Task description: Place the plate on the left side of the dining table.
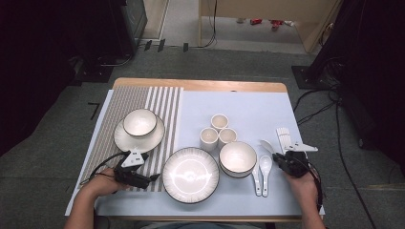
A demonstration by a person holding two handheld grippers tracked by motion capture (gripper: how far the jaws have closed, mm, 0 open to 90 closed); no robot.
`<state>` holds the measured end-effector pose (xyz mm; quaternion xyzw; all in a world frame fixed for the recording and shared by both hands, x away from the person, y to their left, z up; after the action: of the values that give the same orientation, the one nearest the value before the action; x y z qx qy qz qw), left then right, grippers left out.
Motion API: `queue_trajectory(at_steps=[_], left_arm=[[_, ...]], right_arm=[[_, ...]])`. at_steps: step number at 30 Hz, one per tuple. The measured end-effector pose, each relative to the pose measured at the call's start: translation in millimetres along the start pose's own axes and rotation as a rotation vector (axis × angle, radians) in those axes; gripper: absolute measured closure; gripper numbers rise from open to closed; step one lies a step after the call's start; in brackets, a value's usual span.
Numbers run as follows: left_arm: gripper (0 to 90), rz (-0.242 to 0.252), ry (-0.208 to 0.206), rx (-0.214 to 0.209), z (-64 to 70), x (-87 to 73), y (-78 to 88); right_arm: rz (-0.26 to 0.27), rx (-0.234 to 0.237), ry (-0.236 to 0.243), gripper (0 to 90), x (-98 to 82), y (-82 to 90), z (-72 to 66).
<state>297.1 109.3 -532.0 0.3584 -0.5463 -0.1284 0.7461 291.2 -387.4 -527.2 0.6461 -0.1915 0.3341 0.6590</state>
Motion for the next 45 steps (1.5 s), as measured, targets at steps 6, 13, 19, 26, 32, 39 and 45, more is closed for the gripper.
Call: queue_trajectory(at_steps=[6,13,19,26,32,39,45], left_arm=[[14.7,0.000,0.001,0.000,0.0,0.0,0.0],[14.7,0.000,0.001,-0.001,0.0,0.0,0.1],[14.5,0.002,0.007,0.003,0.0,0.1,0.1],[14.3,0.001,0.006,0.004,0.1,0.1,-0.1],[13.9,0.000,0.009,0.007,0.4,0.3,-0.5],[13.9,-0.001,0.008,0.008,0.4,0.4,-0.5],[13.9,-0.008,0.012,0.009,0.4,1.1,-0.6]], right_arm=[[-0.010,0.034,-0.034,84.9,1.1,-1.3,3.7],[-0.021,0.056,-0.053,85.1,4.8,-3.2,6.6],[-0.010,0.062,-0.070,85.0,10.1,-2.5,8.7],[0.000,0.078,-0.082,85.1,18.9,-5.2,8.8],[-0.005,0.087,-0.093,85.1,22.9,-8.0,11.6],[-0.008,0.088,-0.106,85.1,27.0,-11.4,16.7],[0.000,0.096,-0.118,85.1,30.7,-11.8,17.8]])
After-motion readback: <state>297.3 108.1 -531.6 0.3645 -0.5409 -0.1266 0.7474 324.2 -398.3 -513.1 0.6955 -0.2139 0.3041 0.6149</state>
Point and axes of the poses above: each handheld gripper's, and its own axes: y roughly backward along the jaws, x roughly out of its top, z roughly to its right, the point moved 5 cm from there along -y, roughly forward along the jaws, and after that the axes turned 12 degrees about -x, right-handed, at the moved point
